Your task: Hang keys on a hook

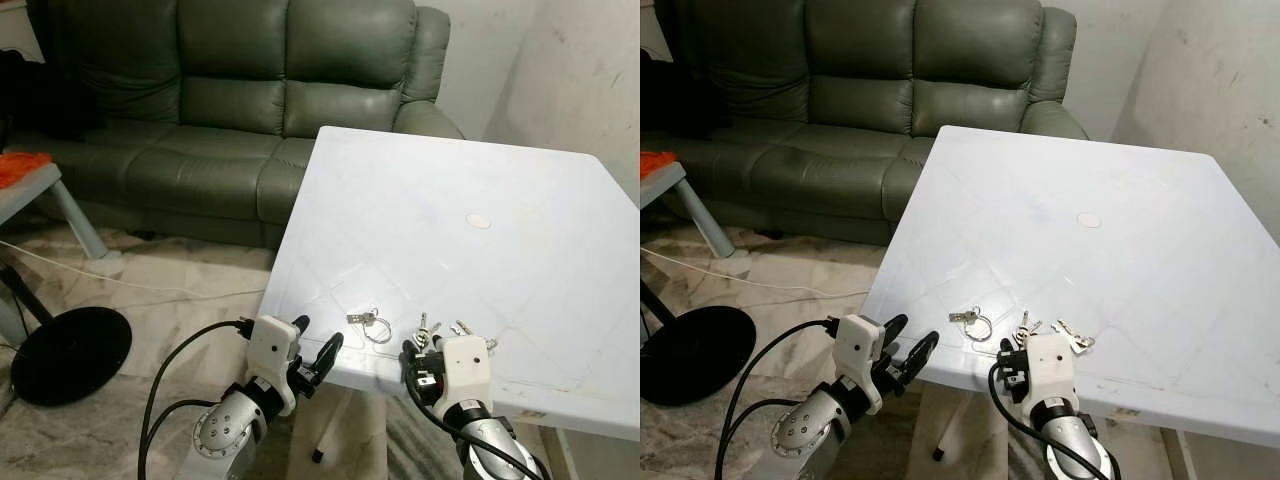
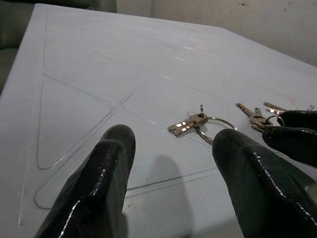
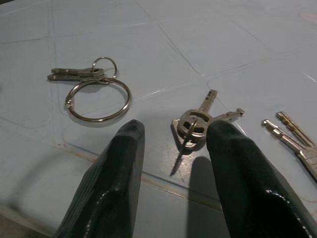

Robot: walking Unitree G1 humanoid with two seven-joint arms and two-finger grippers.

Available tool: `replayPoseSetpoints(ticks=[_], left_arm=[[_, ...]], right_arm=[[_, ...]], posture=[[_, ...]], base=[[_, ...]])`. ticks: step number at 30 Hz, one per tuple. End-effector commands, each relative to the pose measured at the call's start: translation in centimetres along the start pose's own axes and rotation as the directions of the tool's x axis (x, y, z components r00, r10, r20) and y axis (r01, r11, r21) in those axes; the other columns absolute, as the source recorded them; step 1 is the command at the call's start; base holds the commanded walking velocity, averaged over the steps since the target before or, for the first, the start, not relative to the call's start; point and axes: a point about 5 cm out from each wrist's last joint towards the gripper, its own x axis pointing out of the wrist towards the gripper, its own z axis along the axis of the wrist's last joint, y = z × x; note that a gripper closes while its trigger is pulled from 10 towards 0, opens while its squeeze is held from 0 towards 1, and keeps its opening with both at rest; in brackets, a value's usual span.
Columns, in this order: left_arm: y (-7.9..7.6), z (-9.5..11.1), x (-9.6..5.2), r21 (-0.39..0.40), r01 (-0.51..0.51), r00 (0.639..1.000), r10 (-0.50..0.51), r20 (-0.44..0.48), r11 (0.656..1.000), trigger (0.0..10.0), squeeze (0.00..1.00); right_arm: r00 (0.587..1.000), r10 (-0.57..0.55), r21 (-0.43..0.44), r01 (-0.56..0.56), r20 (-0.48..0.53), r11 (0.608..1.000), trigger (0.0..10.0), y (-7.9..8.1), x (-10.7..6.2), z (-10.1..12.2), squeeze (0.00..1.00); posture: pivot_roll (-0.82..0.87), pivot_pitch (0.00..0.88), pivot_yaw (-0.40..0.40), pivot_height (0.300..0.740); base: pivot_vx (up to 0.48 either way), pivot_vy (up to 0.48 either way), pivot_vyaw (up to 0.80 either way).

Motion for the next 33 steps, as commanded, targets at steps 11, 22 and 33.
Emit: replayPoseSetpoints(ticks=[11,22,33], left_arm=[[-0.11,0.18,-0.02,0.01,-0.001,1.0,0.001,0.0,1.0,10.0,0.0],[-0.14,0.19,0.04,0.01,-0.003,1.0,0.003,0.0,1.0,10.0,0.0],[-0.08,0.25,0.1,0.014,-0.004,1.0,0.004,0.002,1.0,10.0,0.0]], right_arm=[[0.999,-0.042,-0.006,0.042,0.003,0.999,0.0,-0.05,0.02,0.45,0.0],[0.998,-0.063,-0.021,0.063,0.009,0.998,0.0,-0.18,0.07,0.57,0.0],[0.997,-0.083,-0.029,0.083,0.002,0.996,0.0,-0.25,0.17,0.51,0.0]], posture=[[-0.06,0.058,-0.049,0.74],[-0.06,0.059,-0.05,0.74],[-0.06,0.058,-0.049,0.74]], base=[[0.0,0.0,0.0],[0.0,0.0,0.0],[0.0,0.0,0.0]])
